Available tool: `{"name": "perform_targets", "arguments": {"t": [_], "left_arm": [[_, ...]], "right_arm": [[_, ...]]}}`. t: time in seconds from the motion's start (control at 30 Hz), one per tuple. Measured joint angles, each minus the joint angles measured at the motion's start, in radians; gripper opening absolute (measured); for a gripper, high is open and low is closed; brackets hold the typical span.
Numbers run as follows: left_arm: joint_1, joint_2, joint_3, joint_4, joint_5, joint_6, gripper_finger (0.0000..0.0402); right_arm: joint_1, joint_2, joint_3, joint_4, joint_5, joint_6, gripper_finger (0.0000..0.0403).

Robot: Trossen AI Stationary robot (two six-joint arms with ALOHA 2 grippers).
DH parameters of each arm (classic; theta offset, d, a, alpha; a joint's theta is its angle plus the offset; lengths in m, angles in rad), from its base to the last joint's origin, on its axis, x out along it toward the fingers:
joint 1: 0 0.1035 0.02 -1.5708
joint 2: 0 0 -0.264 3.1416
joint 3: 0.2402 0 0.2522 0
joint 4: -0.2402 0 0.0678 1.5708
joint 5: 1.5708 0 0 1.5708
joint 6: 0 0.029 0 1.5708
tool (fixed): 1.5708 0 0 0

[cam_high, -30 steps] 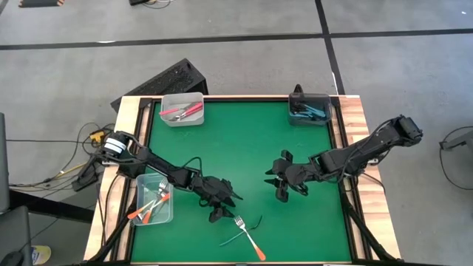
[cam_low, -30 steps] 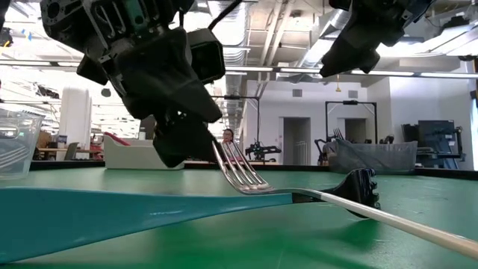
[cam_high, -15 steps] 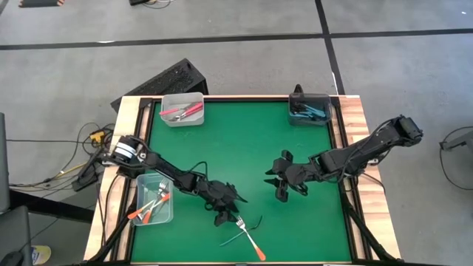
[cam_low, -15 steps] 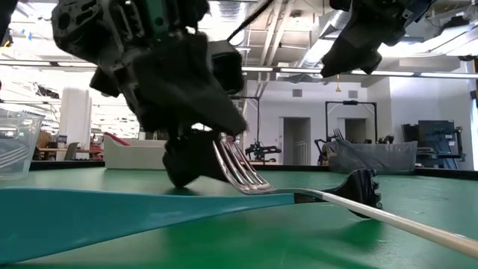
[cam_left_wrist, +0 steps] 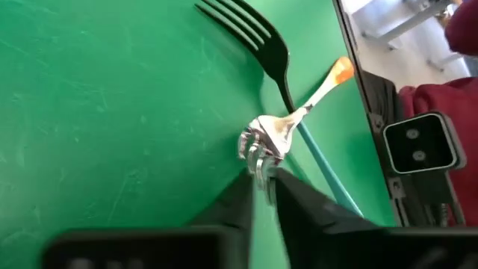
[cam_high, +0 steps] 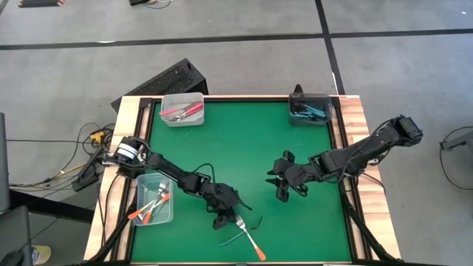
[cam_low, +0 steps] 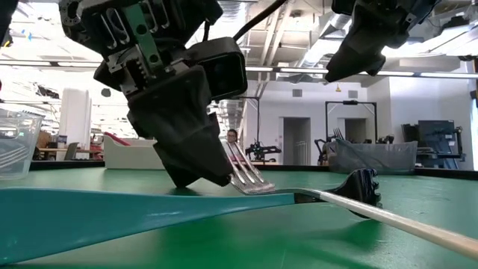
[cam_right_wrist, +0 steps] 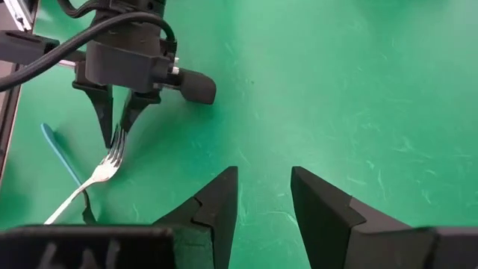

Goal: Sort silverware by color (type)
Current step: Put the orange fork into the transparent bin

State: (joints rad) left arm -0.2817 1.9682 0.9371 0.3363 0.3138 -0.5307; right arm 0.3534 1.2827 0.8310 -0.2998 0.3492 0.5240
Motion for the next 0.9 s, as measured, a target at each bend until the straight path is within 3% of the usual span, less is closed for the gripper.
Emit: {"name": "perform_targets", "arguments": {"t": [0.07,0.2,0.3,0.47,0.67,0.77,0.9], "left_arm": [[0.006,0.000,0.000,-0.007,0.002,0.000,0.0014],[0.013,-0.010,0.001,-0.048,0.013,0.038,0.0004],[0.027,-0.066,-0.003,-0.210,0.000,0.085,0.0002],[0.060,-0.267,0.006,-0.545,-0.090,0.181,0.0000],[0.077,-0.522,0.046,-1.040,-0.141,0.465,0.0000],[0.078,-0.623,0.106,-1.324,-0.172,0.607,0.0000],[0.092,-0.708,0.232,-1.616,-0.179,0.661,0.0000]], "right_arm": [[0.000,0.000,0.000,-0.004,0.008,0.000,0.0150],[0.000,0.000,0.000,-0.004,0.016,-0.001,0.0135],[-0.004,0.000,0.000,-0.005,0.021,-0.024,0.0125],[-0.029,0.000,0.000,0.003,0.095,-0.051,0.0116],[-0.059,0.000,0.000,0.004,0.126,-0.053,0.0116],[-0.064,0.000,0.000,0.005,0.127,-0.054,0.0116],[-0.073,0.000,0.000,0.007,0.128,-0.060,0.0116]]}}
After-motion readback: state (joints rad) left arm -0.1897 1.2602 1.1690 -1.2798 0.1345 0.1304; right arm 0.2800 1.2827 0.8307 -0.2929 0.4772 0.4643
